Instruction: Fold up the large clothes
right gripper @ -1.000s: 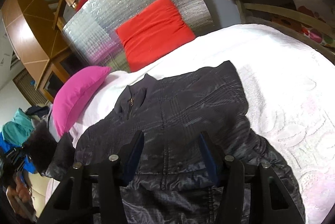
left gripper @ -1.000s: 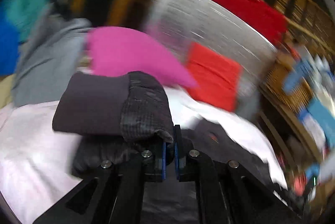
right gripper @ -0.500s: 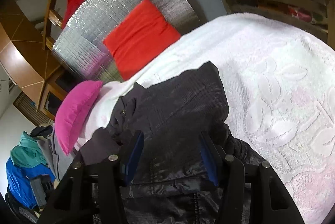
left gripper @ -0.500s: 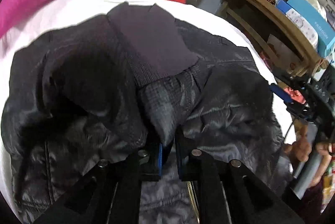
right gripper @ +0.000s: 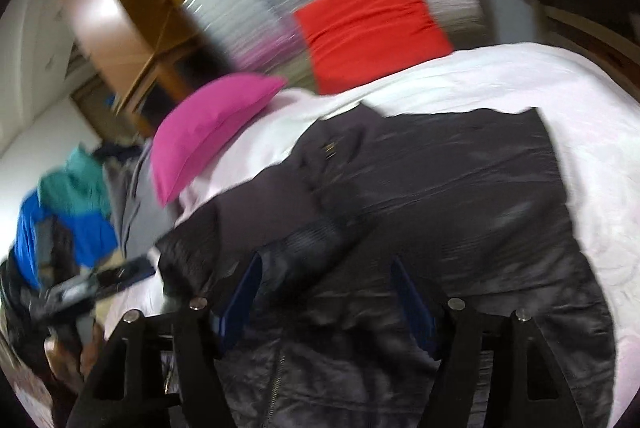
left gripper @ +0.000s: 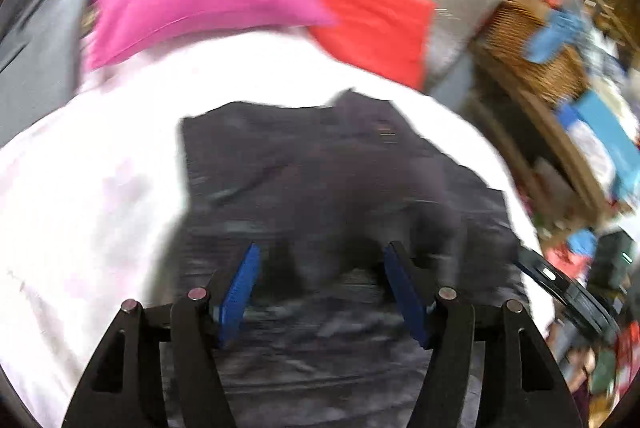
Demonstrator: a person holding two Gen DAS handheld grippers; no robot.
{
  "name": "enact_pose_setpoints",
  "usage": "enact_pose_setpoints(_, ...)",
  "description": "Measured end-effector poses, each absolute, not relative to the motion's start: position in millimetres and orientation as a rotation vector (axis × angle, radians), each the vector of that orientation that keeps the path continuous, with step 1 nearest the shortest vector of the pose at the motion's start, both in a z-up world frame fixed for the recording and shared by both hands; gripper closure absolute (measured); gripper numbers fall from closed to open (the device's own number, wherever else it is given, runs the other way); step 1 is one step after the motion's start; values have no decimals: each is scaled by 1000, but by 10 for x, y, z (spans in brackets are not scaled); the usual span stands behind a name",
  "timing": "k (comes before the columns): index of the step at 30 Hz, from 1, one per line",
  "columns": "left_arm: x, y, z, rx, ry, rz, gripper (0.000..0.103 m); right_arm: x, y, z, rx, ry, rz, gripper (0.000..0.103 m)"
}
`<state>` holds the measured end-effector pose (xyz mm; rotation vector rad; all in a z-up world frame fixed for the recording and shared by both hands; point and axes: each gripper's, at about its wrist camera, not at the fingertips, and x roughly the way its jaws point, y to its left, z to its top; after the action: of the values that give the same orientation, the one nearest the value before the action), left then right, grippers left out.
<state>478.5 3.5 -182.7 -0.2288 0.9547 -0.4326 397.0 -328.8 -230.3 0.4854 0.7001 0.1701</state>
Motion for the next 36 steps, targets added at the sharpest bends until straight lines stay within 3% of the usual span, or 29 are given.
enact_pose_setpoints(17,4868,105,-2177,-230,1068,-303,37,4453,-2298,-2476,310,856,178,29)
enact_pose_setpoints(23,4863,67,-2195,-203,1076,-284,37,4375,-2762,-2539,332,861,43,29)
enact_pose_setpoints(36,4837,-54,-2279,-119,1077,-244,37,3916,-3702,-2758,707,827,126,33)
